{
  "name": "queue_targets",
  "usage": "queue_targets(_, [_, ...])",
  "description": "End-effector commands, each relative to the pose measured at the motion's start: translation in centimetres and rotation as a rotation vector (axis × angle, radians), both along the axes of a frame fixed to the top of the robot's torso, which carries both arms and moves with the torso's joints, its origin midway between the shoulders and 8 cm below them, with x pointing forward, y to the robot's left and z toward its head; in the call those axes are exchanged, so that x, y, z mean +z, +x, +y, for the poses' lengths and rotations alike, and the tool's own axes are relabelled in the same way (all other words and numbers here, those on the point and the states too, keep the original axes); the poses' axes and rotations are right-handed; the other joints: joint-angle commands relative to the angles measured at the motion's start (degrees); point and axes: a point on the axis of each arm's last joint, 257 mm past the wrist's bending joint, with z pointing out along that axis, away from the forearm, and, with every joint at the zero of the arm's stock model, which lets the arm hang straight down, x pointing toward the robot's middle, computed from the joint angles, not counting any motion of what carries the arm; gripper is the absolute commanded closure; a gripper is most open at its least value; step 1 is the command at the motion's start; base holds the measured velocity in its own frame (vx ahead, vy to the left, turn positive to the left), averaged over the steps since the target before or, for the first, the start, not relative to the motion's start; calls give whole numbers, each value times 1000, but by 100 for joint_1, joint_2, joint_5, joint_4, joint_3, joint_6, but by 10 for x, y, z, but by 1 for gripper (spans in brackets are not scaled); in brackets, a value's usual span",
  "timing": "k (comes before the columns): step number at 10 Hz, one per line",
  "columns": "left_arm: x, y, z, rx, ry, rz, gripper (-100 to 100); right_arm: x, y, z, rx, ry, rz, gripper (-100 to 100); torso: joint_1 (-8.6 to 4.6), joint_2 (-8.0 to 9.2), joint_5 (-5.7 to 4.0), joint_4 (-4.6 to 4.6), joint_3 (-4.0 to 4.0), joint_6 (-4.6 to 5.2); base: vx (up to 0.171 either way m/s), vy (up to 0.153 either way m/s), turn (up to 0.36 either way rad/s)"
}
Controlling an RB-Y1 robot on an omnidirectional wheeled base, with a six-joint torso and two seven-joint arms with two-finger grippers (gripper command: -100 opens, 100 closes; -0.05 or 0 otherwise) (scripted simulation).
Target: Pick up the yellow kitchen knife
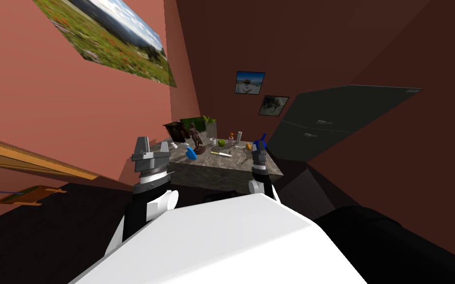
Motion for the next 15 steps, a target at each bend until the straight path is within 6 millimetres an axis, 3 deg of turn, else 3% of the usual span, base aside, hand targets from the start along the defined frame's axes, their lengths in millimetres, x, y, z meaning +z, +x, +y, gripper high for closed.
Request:
queue_targets(1, [0, 0, 0, 0, 0, 0, 0, -2, 0, 4, 15, -36, 8, -100, 0, 0, 0, 0, 0, 0, -6, 33, 12])
queue_targets(7, [0, 0, 0, 0, 0, 0, 0, -16, -1, 20, 80, -204, 50, -100, 67, 11, 15, 2, 6, -1, -25, 132, 29])
queue_targets(15, [0, 0, 0, 0, 0, 0, 0, -52, -1, 41, 171, -434, 117, -100, 45, 3, 11, 1, 1, -1, -11, 119, 65])
